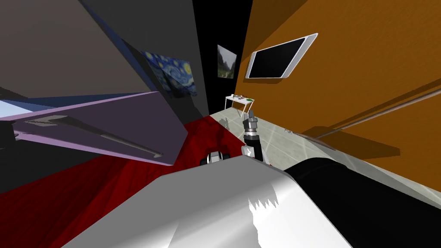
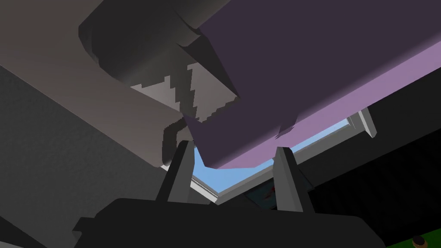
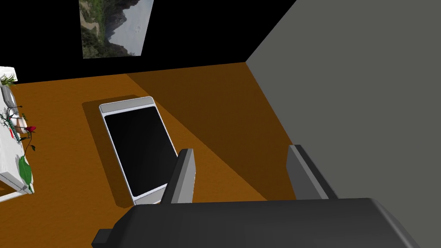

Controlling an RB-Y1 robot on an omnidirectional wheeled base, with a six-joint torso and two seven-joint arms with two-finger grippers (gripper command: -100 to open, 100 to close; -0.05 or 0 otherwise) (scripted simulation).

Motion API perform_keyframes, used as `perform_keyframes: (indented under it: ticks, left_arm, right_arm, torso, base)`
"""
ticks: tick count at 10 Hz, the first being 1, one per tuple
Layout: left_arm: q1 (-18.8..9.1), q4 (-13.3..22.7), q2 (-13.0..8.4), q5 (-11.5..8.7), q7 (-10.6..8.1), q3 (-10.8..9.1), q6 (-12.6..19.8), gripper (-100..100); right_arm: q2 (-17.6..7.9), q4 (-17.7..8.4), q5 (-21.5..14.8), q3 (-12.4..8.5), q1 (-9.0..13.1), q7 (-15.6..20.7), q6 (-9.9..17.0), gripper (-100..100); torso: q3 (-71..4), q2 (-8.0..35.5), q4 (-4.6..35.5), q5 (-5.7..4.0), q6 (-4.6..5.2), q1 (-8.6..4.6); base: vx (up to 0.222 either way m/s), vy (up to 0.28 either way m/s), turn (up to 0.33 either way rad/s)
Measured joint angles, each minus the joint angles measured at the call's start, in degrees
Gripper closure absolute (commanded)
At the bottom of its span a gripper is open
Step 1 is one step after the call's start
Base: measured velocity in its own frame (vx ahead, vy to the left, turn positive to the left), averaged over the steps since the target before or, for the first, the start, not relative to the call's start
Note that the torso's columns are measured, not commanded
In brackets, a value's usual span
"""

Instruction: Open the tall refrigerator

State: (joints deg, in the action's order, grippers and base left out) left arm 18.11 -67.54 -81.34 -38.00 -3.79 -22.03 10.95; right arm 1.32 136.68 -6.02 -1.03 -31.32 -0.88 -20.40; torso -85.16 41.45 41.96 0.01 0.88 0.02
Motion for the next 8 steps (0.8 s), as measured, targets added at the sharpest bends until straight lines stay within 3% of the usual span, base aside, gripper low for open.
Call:
perform_keyframes:
  ticks: [5, 8]
  left_arm:
    - [-2.0, 3.0, 0.7, 2.1, -0.12, -0.86, 1.3, 100]
    - [-1.4, 3.7, 1.2, 2.8, -0.27, -2.02, 2.1, 100]
  right_arm:
    - [0.0, 0.0, 0.0, 0.0, 0.0, 0.0, 0.0, 0]
    - [0.0, 0.0, 0.0, 0.0, 0.0, 0.0, 0.0, 0]
  torso:
    - [0.4, 0.5, 0.2, 0.06, -0.70, -0.11]
    - [0.6, 0.9, 0.4, 0.05, -0.78, 0.54]
  base:
    - [0.055, -0.259, 0.051]
    - [0.089, -0.210, 0.047]
